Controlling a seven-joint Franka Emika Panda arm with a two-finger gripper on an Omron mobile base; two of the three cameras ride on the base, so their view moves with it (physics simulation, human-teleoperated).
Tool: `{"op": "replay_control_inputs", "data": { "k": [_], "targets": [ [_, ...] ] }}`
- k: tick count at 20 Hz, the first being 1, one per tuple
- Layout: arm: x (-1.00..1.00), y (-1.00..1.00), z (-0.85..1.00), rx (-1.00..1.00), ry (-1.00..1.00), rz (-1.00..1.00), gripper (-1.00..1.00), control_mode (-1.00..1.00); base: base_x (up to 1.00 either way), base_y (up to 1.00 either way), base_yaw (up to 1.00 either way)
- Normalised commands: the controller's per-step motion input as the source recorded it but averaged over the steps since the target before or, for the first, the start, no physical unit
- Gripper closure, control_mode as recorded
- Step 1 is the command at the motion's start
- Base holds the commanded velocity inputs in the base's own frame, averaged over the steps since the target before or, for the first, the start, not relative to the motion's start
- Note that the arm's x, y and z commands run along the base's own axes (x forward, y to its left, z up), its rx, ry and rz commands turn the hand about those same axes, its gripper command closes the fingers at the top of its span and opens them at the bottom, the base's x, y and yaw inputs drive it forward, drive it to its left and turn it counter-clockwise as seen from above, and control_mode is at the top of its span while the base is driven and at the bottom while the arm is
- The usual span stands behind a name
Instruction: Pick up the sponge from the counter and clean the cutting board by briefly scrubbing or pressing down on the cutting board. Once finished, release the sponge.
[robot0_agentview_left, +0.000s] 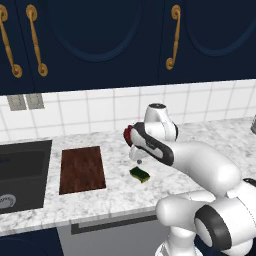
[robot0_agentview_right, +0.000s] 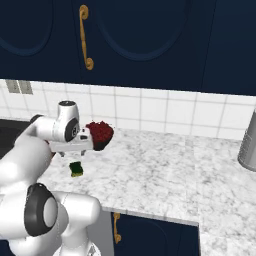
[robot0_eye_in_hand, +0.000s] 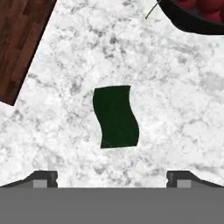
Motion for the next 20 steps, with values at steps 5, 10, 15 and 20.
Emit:
{"op": "replay_control_inputs", "data": {
  "k": [5, 10, 15, 20],
  "targets": [
    [0.18, 0.15, -0.58, -0.04, 0.0, 0.06, -1.0, -1.0, 0.0, 0.0, 0.0],
    [0.01, 0.06, -0.48, -0.03, 0.0, 0.06, -1.0, -1.0, 0.0, 0.0, 0.0],
    [0.18, 0.0, -0.16, 0.03, 0.0, 0.1, -1.0, -1.0, 0.0, 0.0, 0.0],
    [0.13, 0.0, -0.31, 0.0, 0.0, 0.09, -1.0, -1.0, 0.0, 0.0, 0.0]
  ]
}}
